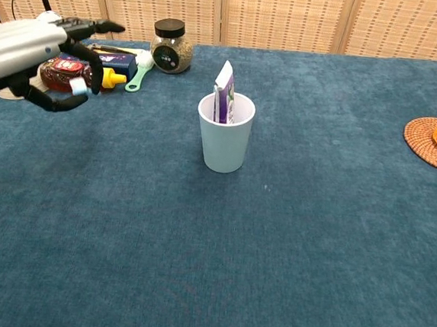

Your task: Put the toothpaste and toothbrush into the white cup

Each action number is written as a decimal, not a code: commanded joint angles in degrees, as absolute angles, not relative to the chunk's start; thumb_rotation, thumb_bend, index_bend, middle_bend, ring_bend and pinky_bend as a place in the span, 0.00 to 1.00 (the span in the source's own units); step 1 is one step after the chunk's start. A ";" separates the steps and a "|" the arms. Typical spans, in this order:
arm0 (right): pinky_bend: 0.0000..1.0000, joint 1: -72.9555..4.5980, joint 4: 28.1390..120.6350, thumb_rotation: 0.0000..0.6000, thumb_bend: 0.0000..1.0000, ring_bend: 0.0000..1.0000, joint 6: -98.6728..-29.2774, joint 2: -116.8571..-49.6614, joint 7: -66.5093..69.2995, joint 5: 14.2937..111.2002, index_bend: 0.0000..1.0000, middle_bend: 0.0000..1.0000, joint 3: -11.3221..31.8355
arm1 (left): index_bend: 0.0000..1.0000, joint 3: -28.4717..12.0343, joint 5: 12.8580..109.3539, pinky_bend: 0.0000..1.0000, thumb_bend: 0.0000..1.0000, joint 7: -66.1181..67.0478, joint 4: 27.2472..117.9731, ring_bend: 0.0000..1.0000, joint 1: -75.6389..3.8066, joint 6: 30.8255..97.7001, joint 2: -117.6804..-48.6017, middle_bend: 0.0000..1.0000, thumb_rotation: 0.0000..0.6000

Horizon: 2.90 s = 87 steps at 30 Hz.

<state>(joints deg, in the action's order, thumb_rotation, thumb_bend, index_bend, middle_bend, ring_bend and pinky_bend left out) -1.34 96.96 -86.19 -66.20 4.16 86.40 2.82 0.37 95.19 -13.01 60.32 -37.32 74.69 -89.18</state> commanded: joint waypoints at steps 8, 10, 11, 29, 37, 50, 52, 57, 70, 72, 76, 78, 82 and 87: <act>0.03 -1.46 96.85 1.00 0.00 0.00 -85.84 -66.27 4.15 86.37 0.00 0.00 2.70 | 0.66 -4.01 90.75 0.00 0.44 -25.39 74.78 0.00 -38.98 72.17 -83.65 0.00 1.00; 0.03 -1.49 96.87 1.00 0.00 0.00 -85.77 -66.29 4.14 86.39 0.00 0.00 2.67 | 0.66 -4.49 90.24 0.00 0.44 -26.53 76.87 0.00 -39.41 71.19 -82.82 0.00 1.00; 0.03 -1.49 96.87 1.00 0.00 0.00 -85.77 -66.30 4.11 86.38 0.00 0.00 2.67 | 0.66 -4.71 90.01 0.00 0.45 -26.86 77.66 0.00 -39.59 70.80 -82.54 0.00 1.00; 0.03 -1.64 96.39 1.00 0.00 0.00 -85.35 -66.22 4.74 85.76 0.00 0.00 2.88 | 0.67 -11.06 81.68 0.00 0.45 -26.74 92.43 0.00 -44.48 60.58 -78.95 0.00 1.00; 0.03 -1.66 96.32 1.00 0.00 0.00 -85.33 -66.19 4.90 85.68 0.00 0.00 2.92 | 0.67 -11.79 79.83 0.00 0.45 -27.83 91.30 0.00 -45.52 58.33 -81.69 0.00 1.00; 0.03 -1.78 95.90 1.00 0.00 0.00 -84.92 -66.22 5.22 85.27 0.00 0.00 2.99 | 0.67 -13.24 77.52 0.00 0.45 -31.15 86.21 0.00 -47.04 55.78 -86.95 0.00 1.00; 0.03 -1.81 95.79 1.00 0.00 0.00 -84.84 -66.27 5.18 85.22 0.00 0.00 2.99 | 0.67 -13.42 77.11 0.00 0.45 -31.80 85.14 0.00 -47.31 55.17 -87.79 0.00 1.00; 0.03 -1.92 95.58 1.00 0.00 0.00 -84.57 -66.42 5.13 85.00 0.00 0.00 3.03 | 0.66 -13.78 76.35 0.00 0.45 -33.34 81.86 0.00 -48.14 53.62 -90.24 0.00 1.00; 0.03 -2.10 95.07 1.00 0.00 0.00 -84.07 -66.65 5.31 84.66 0.00 0.00 3.04 | 0.22 -13.40 77.10 0.00 0.44 -35.52 77.42 0.00 -48.51 52.35 -92.89 0.00 1.00; 0.03 -2.08 95.12 1.00 0.00 0.00 -84.14 -66.65 5.34 84.70 0.00 0.00 3.03 | 0.14 -13.32 77.48 0.00 0.44 -35.90 77.38 0.00 -48.48 52.34 -92.78 0.00 1.00; 0.03 -2.00 95.25 1.00 0.00 0.00 -84.36 -66.58 5.34 84.84 0.00 0.00 3.02 | 0.07 -13.34 78.32 0.00 0.44 -36.61 77.85 0.00 -48.16 53.09 -92.29 0.00 1.00; 0.03 -1.96 95.31 1.00 0.00 0.00 -84.48 -66.54 5.33 84.91 0.00 0.00 3.01 | 0.04 -13.24 79.08 0.00 0.43 -37.01 78.48 0.00 -47.84 53.80 -91.64 0.00 1.00; 0.03 -1.90 95.38 1.00 0.00 0.00 -84.69 -66.44 5.38 85.05 0.00 0.00 3.03 | 0.01 -12.75 81.43 0.00 0.43 -36.31 79.99 0.00 -46.69 56.80 -89.80 0.00 1.00; 0.03 -1.56 95.58 1.00 0.00 0.00 -85.78 -66.08 5.85 85.34 0.00 0.00 3.29 | 0.00 -11.46 84.69 0.00 0.43 -26.38 85.86 0.00 -42.18 64.96 -82.52 0.00 1.00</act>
<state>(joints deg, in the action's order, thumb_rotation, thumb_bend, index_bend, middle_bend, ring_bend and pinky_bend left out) -1.63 95.53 -85.66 -66.14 5.78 85.25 3.26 -12.31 82.89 -31.69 82.18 -44.90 60.84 -86.78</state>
